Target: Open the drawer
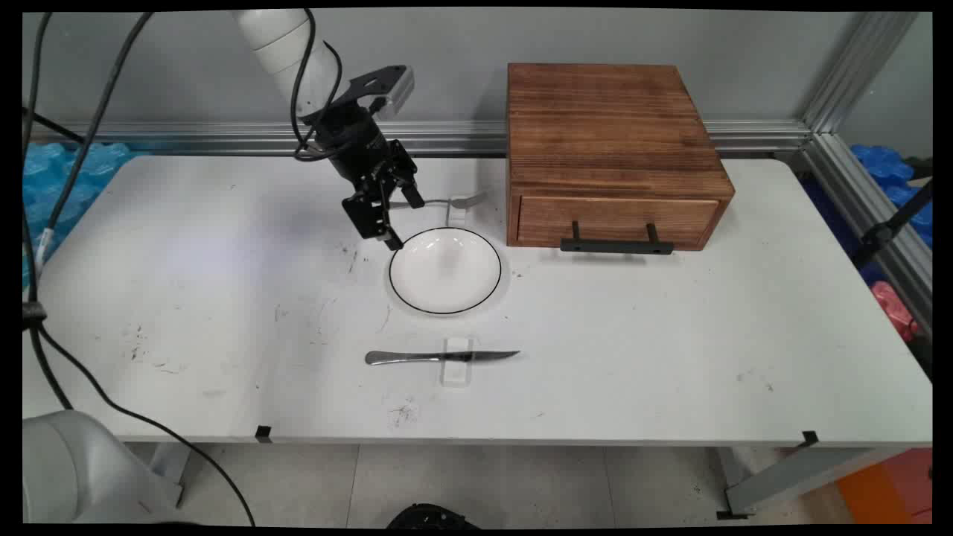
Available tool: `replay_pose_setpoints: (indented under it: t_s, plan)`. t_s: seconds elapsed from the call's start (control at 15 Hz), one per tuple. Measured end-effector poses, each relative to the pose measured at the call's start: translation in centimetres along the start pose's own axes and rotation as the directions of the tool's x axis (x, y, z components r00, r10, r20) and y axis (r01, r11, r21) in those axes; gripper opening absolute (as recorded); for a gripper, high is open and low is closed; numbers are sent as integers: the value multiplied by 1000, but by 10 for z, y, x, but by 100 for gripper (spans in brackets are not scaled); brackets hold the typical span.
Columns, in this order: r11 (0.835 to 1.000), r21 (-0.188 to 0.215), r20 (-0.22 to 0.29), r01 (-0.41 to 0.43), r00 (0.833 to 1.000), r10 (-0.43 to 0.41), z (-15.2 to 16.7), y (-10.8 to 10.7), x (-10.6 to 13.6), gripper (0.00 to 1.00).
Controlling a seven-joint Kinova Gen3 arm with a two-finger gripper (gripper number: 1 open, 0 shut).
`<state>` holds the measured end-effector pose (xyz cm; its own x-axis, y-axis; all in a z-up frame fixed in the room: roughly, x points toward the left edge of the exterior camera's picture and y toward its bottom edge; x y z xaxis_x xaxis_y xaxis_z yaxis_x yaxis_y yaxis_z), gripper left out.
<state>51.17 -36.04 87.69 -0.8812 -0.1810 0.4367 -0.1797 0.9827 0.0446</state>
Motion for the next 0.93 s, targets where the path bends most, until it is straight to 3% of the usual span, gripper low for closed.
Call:
replay_pose_setpoints:
  t_s: [0.2, 0.47, 0.93]
  plan:
    - [995, 15, -32, 96, 995, -95, 0, 11, 9, 100]
    - [978, 56, -89, 203, 976, -198, -1, 29, 38, 100]
    - [960, 148, -135, 237, 967, -218, 25, 42, 102, 100]
